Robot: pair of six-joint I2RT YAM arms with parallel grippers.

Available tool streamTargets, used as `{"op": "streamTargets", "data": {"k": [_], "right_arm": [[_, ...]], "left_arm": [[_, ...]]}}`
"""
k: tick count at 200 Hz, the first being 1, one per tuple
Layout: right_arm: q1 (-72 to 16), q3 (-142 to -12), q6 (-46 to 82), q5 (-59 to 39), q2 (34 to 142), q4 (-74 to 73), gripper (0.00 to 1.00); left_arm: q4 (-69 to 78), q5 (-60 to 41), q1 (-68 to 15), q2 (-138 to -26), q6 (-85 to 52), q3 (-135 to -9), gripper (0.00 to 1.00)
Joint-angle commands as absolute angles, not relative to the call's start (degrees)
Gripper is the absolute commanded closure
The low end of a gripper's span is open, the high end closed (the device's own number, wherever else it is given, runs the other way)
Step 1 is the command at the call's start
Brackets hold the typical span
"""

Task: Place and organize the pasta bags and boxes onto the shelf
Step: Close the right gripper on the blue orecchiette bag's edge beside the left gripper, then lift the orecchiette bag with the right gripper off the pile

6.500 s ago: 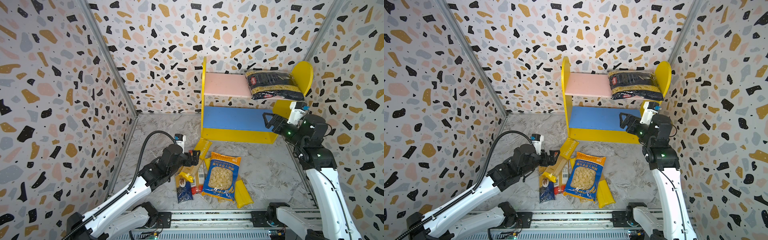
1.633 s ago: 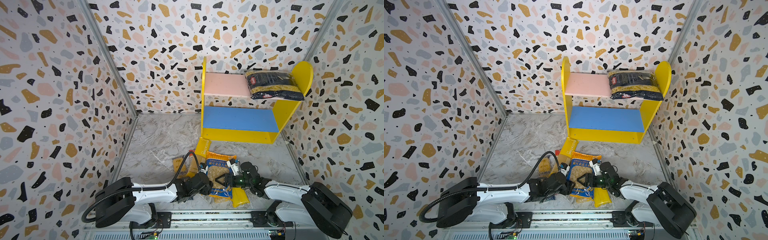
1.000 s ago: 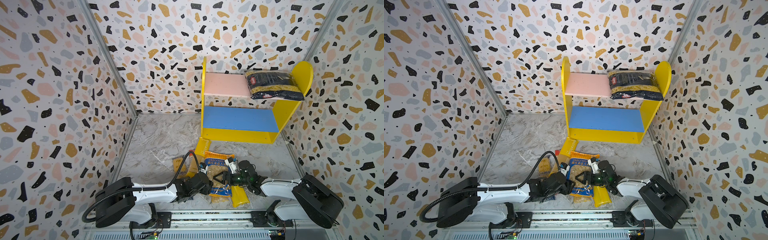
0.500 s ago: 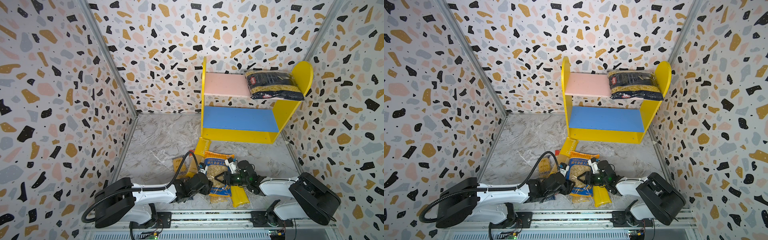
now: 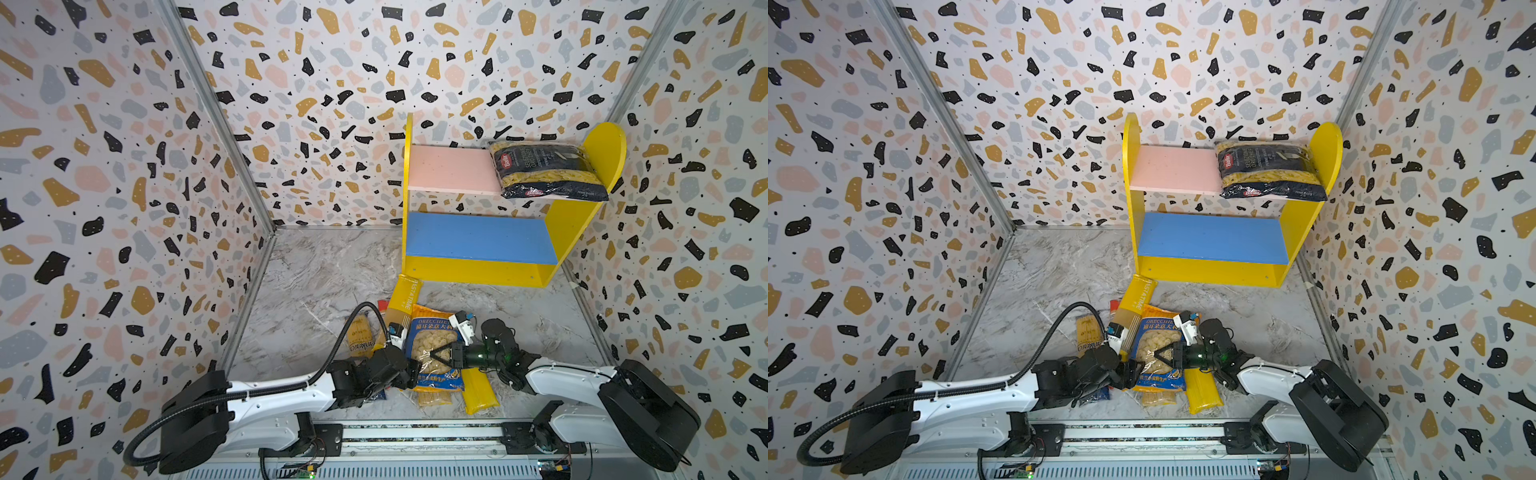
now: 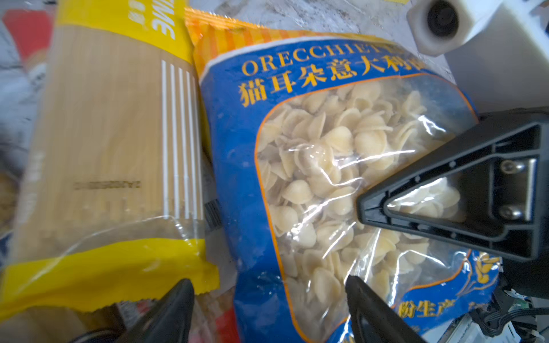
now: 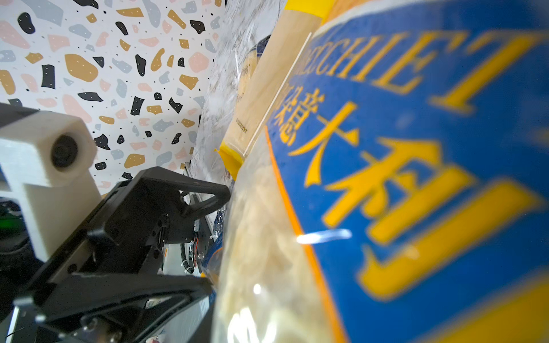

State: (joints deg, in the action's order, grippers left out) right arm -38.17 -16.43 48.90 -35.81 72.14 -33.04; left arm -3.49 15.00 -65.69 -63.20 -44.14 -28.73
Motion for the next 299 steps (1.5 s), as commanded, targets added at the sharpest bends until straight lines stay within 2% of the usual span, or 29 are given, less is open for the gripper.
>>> {"op": "streamTargets", "data": {"k": [1,73,107,205,299], "right_arm": [[-37.03,-18.39,47.87,-39.03,69.92,-39.12,0.72],[-35.6,-19.78,47.79,-41.47,64.22,-37.12,0.75],[-35.47,-22.42,46.37,-41.57,59.39,-31.85,0.76],[-35.3,-34.52,42.77,-41.25,49.56,-16.15,0.76],[-35.28,-51.69,36.77,-39.22,50.35,-3.47,0.76]], "left_arm": [[-9.93,20.4,-65.92,-59.32,-44.08,-29.2,0.16],[-24.37,31.82,-65.74,-47.3,-47.64,-30.05,0.12],[-27.07,33.22,-65.57,-44.46,-47.98,-30.56,0.0],[-28.71,33.12,-65.13,-43.65,-46.09,-34.12,0.0],[-31.29,34.08,-65.05,-44.39,-41.41,-40.93,0.0]]}}
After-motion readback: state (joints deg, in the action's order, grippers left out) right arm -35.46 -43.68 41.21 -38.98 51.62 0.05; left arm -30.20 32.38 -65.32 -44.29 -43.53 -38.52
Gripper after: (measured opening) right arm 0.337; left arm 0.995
